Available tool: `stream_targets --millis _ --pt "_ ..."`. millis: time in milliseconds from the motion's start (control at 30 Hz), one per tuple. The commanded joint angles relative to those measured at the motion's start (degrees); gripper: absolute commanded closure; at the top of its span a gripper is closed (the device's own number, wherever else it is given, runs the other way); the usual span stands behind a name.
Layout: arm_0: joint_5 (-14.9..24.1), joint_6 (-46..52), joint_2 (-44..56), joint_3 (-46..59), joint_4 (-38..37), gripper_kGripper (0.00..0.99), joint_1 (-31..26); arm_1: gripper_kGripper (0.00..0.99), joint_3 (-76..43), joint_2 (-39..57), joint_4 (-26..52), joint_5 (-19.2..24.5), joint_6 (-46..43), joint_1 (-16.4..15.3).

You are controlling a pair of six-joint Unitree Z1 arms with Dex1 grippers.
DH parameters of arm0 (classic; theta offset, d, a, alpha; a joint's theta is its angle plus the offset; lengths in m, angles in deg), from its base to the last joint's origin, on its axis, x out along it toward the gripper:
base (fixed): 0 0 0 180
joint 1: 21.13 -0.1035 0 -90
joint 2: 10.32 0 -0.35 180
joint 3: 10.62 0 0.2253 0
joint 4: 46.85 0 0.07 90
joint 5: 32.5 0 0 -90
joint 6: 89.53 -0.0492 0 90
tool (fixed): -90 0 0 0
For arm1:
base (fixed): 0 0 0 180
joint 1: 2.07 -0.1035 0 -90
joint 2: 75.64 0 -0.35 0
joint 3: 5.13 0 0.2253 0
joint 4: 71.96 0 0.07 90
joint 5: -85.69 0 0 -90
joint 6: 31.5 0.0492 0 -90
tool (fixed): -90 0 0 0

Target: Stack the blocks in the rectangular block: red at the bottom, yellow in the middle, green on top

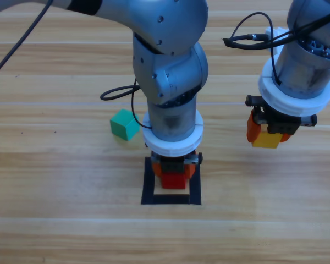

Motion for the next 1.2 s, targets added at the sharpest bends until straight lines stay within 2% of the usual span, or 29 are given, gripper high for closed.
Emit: stream_targets --millis 33,433,733,767,800,833,867,900,933,1200 --pt "0.4 0.9 -2.9 2.0 -0.3 0.949 2.1 0.801 0.6 0.9 -0.5 0.7 -0.1 0.8" --pt "0.4 1.6 -3.6 2.0 -0.6 0.944 2.7 0.801 0.5 0.8 -0.5 0.7 -0.1 0.8" --pt "0.4 1.6 -4.2 2.6 -1.4 0.906 2.7 0.801 0.6 0.8 -0.5 0.7 -0.1 0.8" --pt "0.4 1.5 -4.3 2.6 -1.6 0.872 2.7 0.801 0.6 0.7 -0.5 0.7 -0.1 0.8" --pt "0.4 1.5 -4.4 2.6 -1.8 0.789 2.7 0.801 0.7 0.7 -0.5 0.6 -0.1 0.8" --pt "0.4 1.5 -4.5 2.4 -1.9 0.636 2.7 0.801 0.7 0.6 -0.5 0.6 -0.1 0.8" --pt "0.4 1.5 -4.4 2.2 -1.9 0.255 2.8 0.801 0.7 0.6 -0.5 0.6 -0.1 0.8" --pt "0.5 1.6 -4.3 2.3 -1.8 0.051 2.9 0.801 0.8 0.6 -0.5 0.6 -0.1 0.8" --pt "0.5 1.7 -4.1 2.6 -1.8 0.002 2.8 0.801 0.8 0.6 -0.5 0.6 -0.1 0.8" --pt "1.9 1.6 -1.4 4.9 -1.8 0.0 2.7 0.801 0.9 0.6 -0.5 0.6 -0.1 0.8"
